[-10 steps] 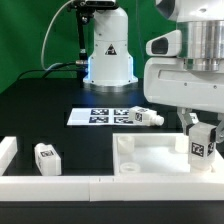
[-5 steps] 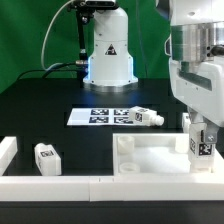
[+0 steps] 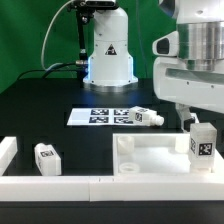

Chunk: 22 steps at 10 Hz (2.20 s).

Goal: Assemble one leg

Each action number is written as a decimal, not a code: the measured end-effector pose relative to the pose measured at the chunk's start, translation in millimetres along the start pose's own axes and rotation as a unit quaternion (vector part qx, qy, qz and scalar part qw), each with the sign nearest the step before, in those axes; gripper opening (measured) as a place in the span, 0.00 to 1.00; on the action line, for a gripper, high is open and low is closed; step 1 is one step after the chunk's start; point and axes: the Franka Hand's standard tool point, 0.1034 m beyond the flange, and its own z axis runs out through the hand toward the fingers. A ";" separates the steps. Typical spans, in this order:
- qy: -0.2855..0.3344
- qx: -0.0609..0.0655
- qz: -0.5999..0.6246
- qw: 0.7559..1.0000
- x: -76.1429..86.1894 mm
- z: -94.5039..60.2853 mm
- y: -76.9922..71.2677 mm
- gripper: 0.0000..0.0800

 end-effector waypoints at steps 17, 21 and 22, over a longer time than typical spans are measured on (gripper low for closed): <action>0.033 -0.010 0.037 0.999 13.6 -0.9 2.5 0.36; 0.013 0.017 0.331 0.944 14.9 -0.3 8.5 0.36; 0.013 0.017 0.331 0.944 14.7 -0.3 8.4 0.36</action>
Offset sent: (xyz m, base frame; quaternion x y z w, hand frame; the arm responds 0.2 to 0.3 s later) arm 0.0000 0.0000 0.0000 0.0000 0.0000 -0.1938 0.9810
